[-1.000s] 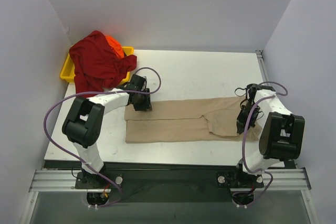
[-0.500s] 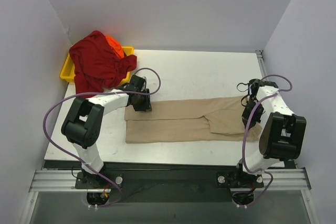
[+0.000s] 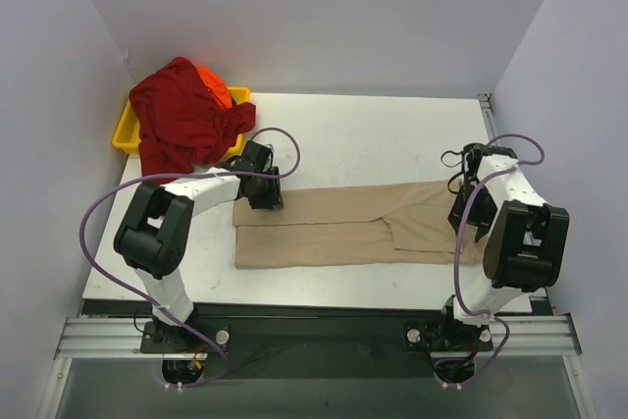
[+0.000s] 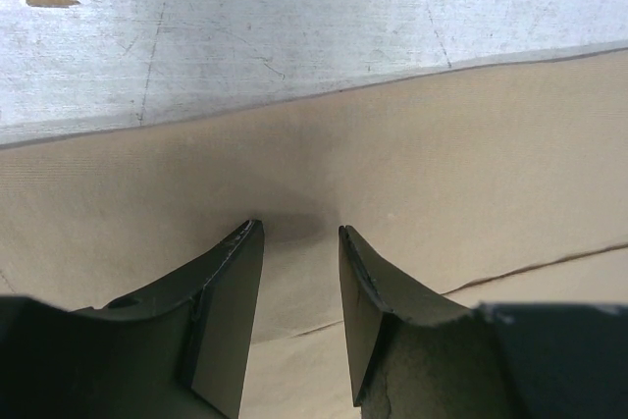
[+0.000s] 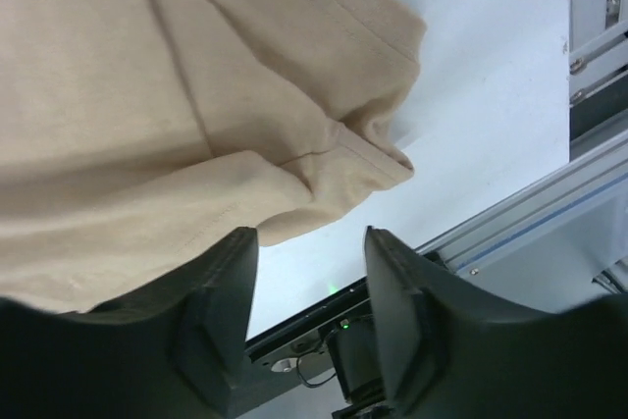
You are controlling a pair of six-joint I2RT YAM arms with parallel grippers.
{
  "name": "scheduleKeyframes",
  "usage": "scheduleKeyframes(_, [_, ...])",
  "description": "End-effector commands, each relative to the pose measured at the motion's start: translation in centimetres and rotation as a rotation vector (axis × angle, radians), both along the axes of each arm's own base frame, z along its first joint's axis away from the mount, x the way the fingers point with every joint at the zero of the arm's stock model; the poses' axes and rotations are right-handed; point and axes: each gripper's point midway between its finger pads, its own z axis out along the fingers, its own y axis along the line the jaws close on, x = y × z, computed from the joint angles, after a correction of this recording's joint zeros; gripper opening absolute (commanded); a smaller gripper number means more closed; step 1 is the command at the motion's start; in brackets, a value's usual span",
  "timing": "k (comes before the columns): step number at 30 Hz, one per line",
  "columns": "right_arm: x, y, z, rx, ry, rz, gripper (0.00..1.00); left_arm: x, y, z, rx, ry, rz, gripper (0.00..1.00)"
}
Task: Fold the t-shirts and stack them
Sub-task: Fold the other side of the tshirt into a rectangle
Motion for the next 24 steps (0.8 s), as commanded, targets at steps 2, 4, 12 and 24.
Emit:
scheduleKeyframes(2, [1.5,2.2,2.7,0.006,-0.074,0.081,0.50,0.0,-0.4,1.4,-0.020,-0.034,-0.015,0.47])
scheduleKeyframes(4, [3.1,5.5,3.9,0.074,-0.150,0.182,0.49,0.0,-0.4,1.4,-0.020,-0.034,-0.016,0.47])
scheduleKeyframes(12, [4.5,15.6,1.7,0.357,-0.150,0.453,0.38,-0.2,-0.3,1.2,-0.013,-0.027,-0.012,0.47])
scheduleKeyframes(24, [1.1,17.3,-3.6,0.274,0.043,0.571,0.34,-0.7,0.1,0.9,0.002,-0.015,-0.007,0.48])
